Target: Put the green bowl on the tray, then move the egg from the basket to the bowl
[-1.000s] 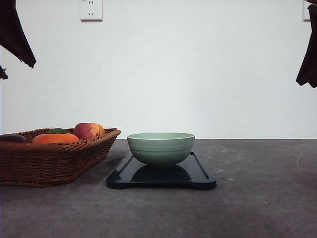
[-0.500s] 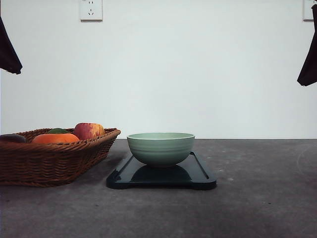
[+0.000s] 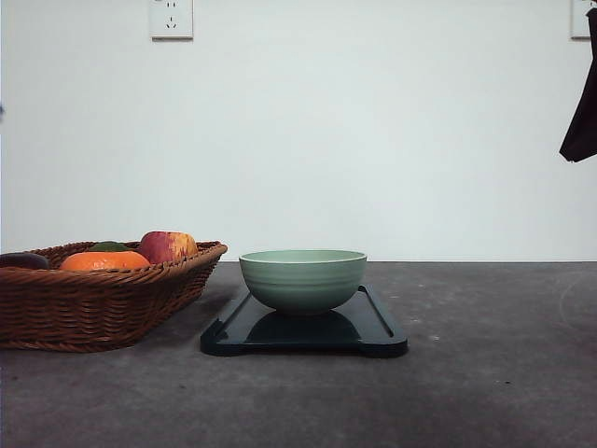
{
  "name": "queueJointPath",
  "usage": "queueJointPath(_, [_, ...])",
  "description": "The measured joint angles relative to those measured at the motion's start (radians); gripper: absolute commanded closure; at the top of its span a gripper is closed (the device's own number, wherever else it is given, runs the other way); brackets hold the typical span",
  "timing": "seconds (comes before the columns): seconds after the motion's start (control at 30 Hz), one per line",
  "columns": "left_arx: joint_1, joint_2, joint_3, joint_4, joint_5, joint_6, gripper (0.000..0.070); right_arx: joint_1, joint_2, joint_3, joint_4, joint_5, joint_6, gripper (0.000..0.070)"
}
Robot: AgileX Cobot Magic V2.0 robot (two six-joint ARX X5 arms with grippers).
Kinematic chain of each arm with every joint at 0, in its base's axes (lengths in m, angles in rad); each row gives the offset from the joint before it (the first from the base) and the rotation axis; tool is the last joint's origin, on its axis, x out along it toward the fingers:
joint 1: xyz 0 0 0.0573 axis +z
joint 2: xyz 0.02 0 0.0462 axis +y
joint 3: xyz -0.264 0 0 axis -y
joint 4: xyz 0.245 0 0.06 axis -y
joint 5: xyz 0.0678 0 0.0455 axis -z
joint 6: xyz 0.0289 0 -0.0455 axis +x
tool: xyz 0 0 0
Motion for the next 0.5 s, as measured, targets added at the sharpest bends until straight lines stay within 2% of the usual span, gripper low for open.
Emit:
queueJointPath(0.1, [0.102, -0.097, -0.086, 0.113, -0.001, 0.019, 0.0700, 0.000, 0.000, 0.000, 0.000, 0.000, 0.000, 0.0688])
queueJointPath(0.23, [0.191, -0.229, -0.202, 0.213, -0.001, 0.044, 0.0700, 0.000, 0.000, 0.000, 0.000, 0.000, 0.000, 0.0688])
queueJointPath(0.5, [0.214, -0.480, -0.469, 0.221, 0.000, 0.052, 0.0700, 0.000, 0.000, 0.000, 0.000, 0.000, 0.000, 0.0688])
